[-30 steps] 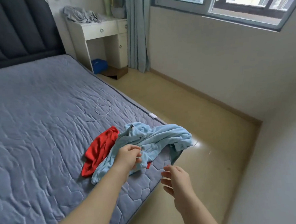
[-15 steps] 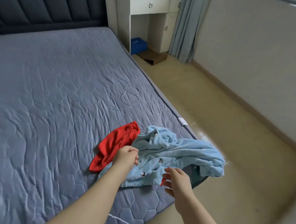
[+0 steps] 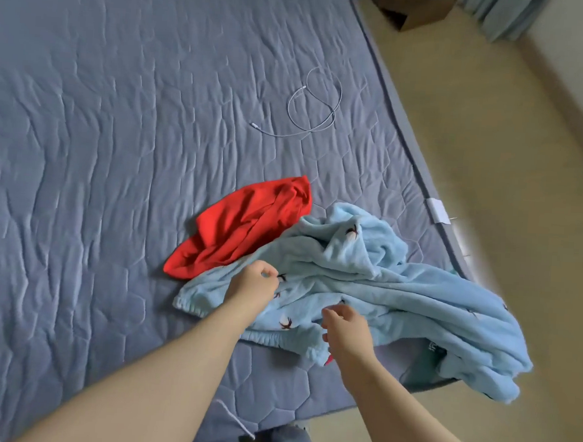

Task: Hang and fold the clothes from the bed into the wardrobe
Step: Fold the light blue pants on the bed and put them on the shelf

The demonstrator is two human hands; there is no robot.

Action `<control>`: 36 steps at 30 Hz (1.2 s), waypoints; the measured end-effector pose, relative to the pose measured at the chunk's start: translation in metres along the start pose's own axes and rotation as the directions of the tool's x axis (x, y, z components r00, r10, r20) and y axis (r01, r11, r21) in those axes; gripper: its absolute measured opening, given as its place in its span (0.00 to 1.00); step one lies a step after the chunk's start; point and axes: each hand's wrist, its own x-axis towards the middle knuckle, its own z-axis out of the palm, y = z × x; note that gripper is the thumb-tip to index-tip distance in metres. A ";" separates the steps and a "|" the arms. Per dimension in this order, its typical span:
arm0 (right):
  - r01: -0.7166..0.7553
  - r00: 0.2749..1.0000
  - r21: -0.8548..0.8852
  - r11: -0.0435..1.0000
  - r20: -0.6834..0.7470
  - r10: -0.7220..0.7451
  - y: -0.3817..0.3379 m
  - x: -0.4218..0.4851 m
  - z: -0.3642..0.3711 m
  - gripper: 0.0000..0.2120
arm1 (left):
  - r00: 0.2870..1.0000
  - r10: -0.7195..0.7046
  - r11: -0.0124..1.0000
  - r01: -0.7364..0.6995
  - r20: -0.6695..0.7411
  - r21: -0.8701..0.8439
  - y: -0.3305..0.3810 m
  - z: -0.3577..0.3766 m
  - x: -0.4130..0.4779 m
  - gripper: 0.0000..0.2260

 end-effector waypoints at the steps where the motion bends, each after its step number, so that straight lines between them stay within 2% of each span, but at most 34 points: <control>1: 0.004 1.000 -0.057 0.998 0.008 -0.003 0.006 0.015 0.003 0.07 | 1.000 -0.002 0.998 0.001 0.017 0.062 -0.007 0.010 0.012 0.08; 4: 0.008 0.998 -0.218 0.976 0.062 0.005 0.032 0.052 0.017 0.10 | 0.995 -0.006 0.973 -0.017 0.100 0.230 -0.033 0.037 0.041 0.06; 6: 0.011 0.991 -0.319 0.948 0.128 0.032 0.051 0.069 0.028 0.15 | 0.984 -0.026 0.960 -0.025 0.178 0.280 -0.052 0.051 0.054 0.06; 7: 0.027 0.985 -0.389 0.921 0.166 0.041 0.061 0.076 0.033 0.18 | 0.971 -0.028 0.956 -0.043 0.235 0.291 -0.060 0.057 0.059 0.08; 9: 0.108 0.973 -0.585 0.804 0.229 0.036 0.079 0.091 0.043 0.25 | 0.937 -0.002 0.917 -0.138 0.350 0.375 -0.076 0.070 0.069 0.15; 11: 0.172 0.968 -0.702 0.691 0.251 0.014 0.089 0.098 0.049 0.32 | 0.901 0.047 0.803 -0.291 0.431 0.520 -0.086 0.077 0.074 0.24; 13: 0.216 0.962 -0.774 0.596 0.271 0.004 0.098 0.104 0.054 0.38 | 0.865 0.061 0.612 -0.426 0.497 0.666 -0.096 0.083 0.077 0.35; 16: 0.261 0.961 -0.844 0.469 0.275 -0.040 0.108 0.112 0.058 0.40 | 0.861 0.021 0.307 -0.489 0.508 0.816 -0.110 0.092 0.082 0.48; 17: 0.277 0.959 -0.856 0.437 0.273 -0.075 0.111 0.114 0.059 0.38 | 0.874 0.024 0.245 -0.476 0.485 0.845 -0.112 0.094 0.084 0.48; 19: 0.305 0.952 -0.868 0.392 0.267 -0.149 0.115 0.120 0.059 0.36 | 0.891 0.094 0.188 -0.453 0.443 0.871 -0.116 0.097 0.084 0.45; 21: 0.331 0.940 -0.874 0.355 0.272 -0.208 0.117 0.123 0.056 0.34 | 0.847 0.329 0.115 -0.474 0.417 0.873 -0.120 0.097 0.084 0.38; 22: 0.343 0.933 -0.875 0.342 0.276 -0.229 0.118 0.125 0.054 0.34 | 0.815 0.399 0.084 -0.488 0.420 0.869 -0.119 0.096 0.082 0.32; 24: 0.358 0.926 -0.871 0.337 0.283 -0.251 0.115 0.125 0.053 0.31 | 0.781 0.450 0.086 -0.520 0.432 0.850 -0.110 0.091 0.077 0.22; 27: 0.319 0.946 -0.839 0.440 0.256 -0.197 0.100 0.121 0.051 0.23 | 0.877 0.270 0.215 -0.458 0.398 0.863 -0.100 0.085 0.080 0.17; 29: 0.293 0.956 -0.822 0.488 0.235 -0.177 0.080 0.113 0.046 0.18 | 0.901 0.205 0.329 -0.431 0.383 0.840 -0.088 0.075 0.080 0.17; 32: 0.277 0.960 -0.776 0.567 0.207 -0.187 0.042 0.090 0.033 0.12 | 0.916 0.224 0.435 -0.401 0.334 0.807 -0.054 0.048 0.065 0.15; 34: 0.292 0.954 -0.752 0.591 0.187 -0.234 0.008 0.068 0.020 0.09 | 0.915 0.253 0.448 -0.399 0.314 0.800 -0.021 0.022 0.048 0.09; 36: 0.325 0.940 -0.725 0.608 0.178 -0.290 -0.029 0.042 0.005 0.10 | 0.906 0.311 0.472 -0.410 0.288 0.780 0.015 -0.007 0.028 0.08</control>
